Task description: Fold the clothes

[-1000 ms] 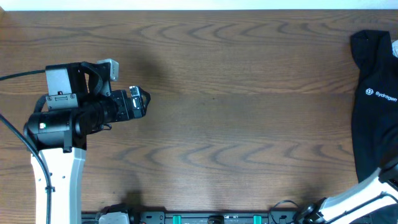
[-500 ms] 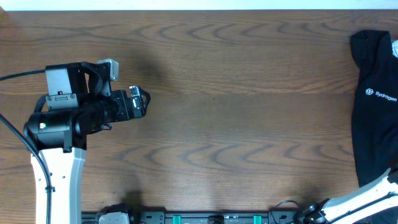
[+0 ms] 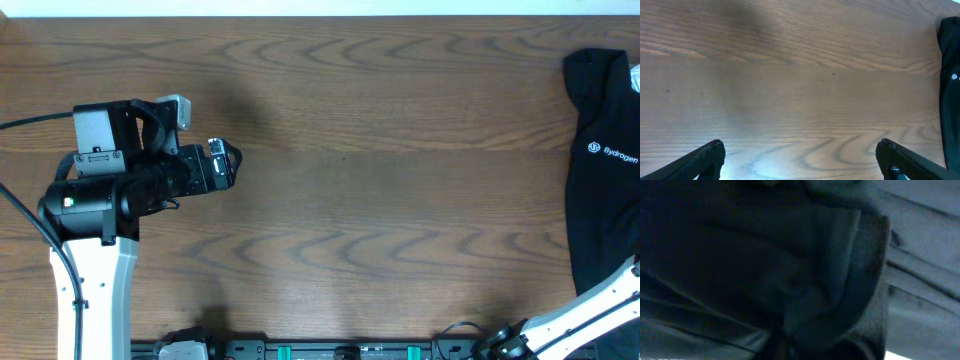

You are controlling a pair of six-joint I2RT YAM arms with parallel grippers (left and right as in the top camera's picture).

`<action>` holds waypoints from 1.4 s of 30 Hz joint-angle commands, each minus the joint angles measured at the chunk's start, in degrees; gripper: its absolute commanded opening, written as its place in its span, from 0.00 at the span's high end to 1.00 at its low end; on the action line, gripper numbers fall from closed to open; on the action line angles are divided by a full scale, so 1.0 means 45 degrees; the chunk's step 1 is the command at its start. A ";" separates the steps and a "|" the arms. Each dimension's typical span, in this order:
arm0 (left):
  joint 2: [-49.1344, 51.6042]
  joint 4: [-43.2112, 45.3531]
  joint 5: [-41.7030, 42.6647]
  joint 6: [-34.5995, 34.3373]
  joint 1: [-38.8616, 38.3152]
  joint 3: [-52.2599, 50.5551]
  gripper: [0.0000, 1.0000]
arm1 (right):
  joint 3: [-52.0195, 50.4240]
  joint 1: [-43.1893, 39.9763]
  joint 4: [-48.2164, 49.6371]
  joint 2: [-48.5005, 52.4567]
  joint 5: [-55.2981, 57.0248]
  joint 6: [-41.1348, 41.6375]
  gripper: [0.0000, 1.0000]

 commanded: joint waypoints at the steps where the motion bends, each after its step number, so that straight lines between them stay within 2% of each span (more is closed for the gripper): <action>1: -0.0029 -0.0015 0.0015 0.0219 -0.0019 0.0214 0.02 | 0.0131 0.0039 0.0029 -0.0374 -0.1880 -0.0112 0.98; 8: -0.0073 -0.0024 0.0029 0.0214 -0.0019 0.0219 0.02 | 0.0136 0.0296 -0.0568 -0.2516 -0.5989 -0.0782 0.99; 11: -0.0316 -0.0107 0.0029 0.0209 -0.0019 0.0291 0.02 | 0.0136 0.0748 -0.1146 -0.3531 -0.6766 -0.0908 0.96; 16: -0.0957 -0.0257 0.0019 0.0214 -0.0019 0.1137 0.02 | 0.0136 0.2414 -0.1792 -0.4935 -0.7111 -0.1307 0.97; 24: -0.2176 -0.0510 -0.0432 0.0219 -0.0019 0.3230 0.02 | 0.0121 0.7116 -0.2584 -0.5440 -0.7014 -0.2079 0.99; 32: -0.3128 -0.1443 -0.3745 0.0214 -0.0019 0.4333 0.02 | 0.0083 1.2599 -0.2569 -0.5246 -0.5751 -0.2351 0.97; 42: -0.3415 -0.1919 -0.5751 0.0219 -0.0019 0.4454 0.02 | 0.0083 1.9137 -0.2433 -0.3376 -0.4736 -0.2778 0.95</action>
